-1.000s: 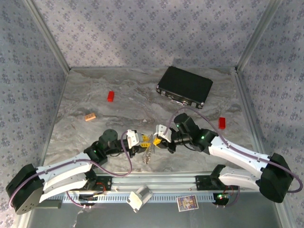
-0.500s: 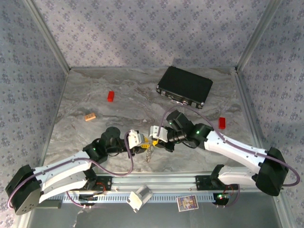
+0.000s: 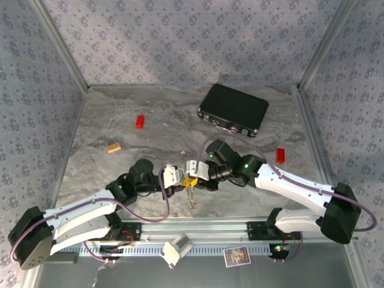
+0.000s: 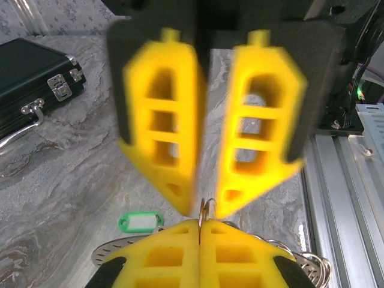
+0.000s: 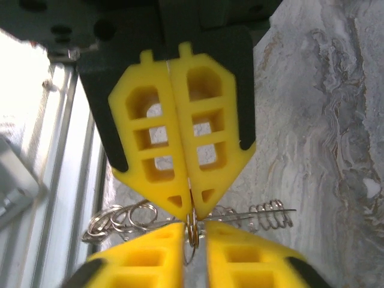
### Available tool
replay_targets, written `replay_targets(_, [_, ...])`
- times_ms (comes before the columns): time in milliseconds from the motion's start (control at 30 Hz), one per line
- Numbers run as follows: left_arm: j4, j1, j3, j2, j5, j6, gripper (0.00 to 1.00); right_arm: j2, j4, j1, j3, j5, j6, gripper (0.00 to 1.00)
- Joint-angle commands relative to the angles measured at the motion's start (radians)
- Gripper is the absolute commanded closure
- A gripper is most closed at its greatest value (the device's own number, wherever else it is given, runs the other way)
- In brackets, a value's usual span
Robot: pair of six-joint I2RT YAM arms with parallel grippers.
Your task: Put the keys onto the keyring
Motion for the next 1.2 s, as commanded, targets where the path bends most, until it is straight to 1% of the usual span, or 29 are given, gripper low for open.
replay_targets(0, [0.036, -0.004, 0.003, -0.005, 0.035, -0.007, 1.00, -0.081, 0.118, -0.036, -0.071, -0.053, 0.054, 0.69])
replay_targets(33, [0.075, -0.004, -0.014, -0.008, 0.032, -0.021, 1.00, -0.103, 0.177, -0.054, -0.124, -0.079, 0.090, 0.66])
replay_targets(100, [0.191, -0.004, -0.055, -0.006, 0.023, -0.069, 1.00, -0.133, 0.296, -0.085, -0.200, -0.127, 0.151, 0.65])
replay_targets(167, [0.292, -0.004, -0.087, 0.007, 0.021, -0.113, 1.00, -0.154, 0.382, -0.099, -0.249, -0.147, 0.201, 0.65])
replay_targets(333, [0.418, -0.004, -0.122, 0.033, 0.012, -0.161, 1.00, -0.169, 0.499, -0.114, -0.314, -0.182, 0.267, 0.65])
replay_targets(467, [0.500, -0.004, -0.145, 0.044, 0.001, -0.190, 1.00, -0.160, 0.518, -0.118, -0.333, -0.202, 0.276, 0.67])
replay_targets(933, [0.511, -0.004, -0.158, 0.028, -0.001, -0.208, 1.00, -0.140, 0.577, -0.122, -0.339, -0.230, 0.296, 0.81])
replay_targets(1167, [0.523, -0.004, -0.153, 0.026, -0.001, -0.210, 1.00, -0.127, 0.565, -0.123, -0.325, -0.247, 0.286, 0.91])
